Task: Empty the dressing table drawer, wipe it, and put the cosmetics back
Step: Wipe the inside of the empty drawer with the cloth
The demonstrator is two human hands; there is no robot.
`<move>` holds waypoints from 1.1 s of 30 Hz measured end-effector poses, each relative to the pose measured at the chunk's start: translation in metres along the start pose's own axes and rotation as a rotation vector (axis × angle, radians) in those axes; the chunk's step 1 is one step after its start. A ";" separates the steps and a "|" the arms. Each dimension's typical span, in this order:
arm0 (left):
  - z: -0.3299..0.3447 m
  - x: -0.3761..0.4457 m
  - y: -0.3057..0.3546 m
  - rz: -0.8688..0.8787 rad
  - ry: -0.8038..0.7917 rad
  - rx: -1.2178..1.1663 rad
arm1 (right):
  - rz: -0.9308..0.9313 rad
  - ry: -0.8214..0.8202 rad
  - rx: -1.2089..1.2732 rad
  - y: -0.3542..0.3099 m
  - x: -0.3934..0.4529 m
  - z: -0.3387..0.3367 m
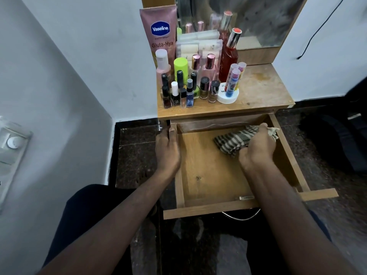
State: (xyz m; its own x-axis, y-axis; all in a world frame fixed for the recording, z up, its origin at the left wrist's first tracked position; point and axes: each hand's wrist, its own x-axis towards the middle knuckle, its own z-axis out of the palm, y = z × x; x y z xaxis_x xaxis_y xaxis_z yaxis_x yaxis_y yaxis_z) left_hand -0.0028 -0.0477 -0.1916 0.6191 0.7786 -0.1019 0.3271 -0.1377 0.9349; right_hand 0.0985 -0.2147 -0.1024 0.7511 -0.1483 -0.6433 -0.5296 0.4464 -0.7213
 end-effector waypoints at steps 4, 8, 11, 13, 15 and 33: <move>-0.001 -0.006 0.000 0.032 0.042 0.045 | 0.026 -0.033 0.304 -0.017 0.017 0.019; -0.001 -0.011 0.005 0.042 0.080 0.140 | -0.006 -0.135 0.137 0.013 0.016 0.049; -0.003 -0.010 0.003 0.061 0.109 0.261 | 0.104 -0.296 -0.012 0.059 -0.008 0.060; 0.000 -0.008 0.003 0.092 0.124 0.304 | 0.178 -0.396 -0.037 0.070 -0.022 0.062; -0.002 -0.007 0.002 0.116 0.133 0.338 | 0.214 -0.401 0.032 0.065 -0.024 0.065; -0.003 -0.008 0.007 0.168 0.078 0.428 | -0.085 0.020 -0.238 0.011 0.026 0.035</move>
State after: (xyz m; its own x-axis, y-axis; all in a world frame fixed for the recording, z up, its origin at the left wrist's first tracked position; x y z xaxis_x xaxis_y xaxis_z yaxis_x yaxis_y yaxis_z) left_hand -0.0080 -0.0532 -0.1829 0.6382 0.7657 0.0801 0.5026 -0.4931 0.7101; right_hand 0.1263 -0.1828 -0.1185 0.7905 -0.1950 -0.5806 -0.5443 0.2110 -0.8119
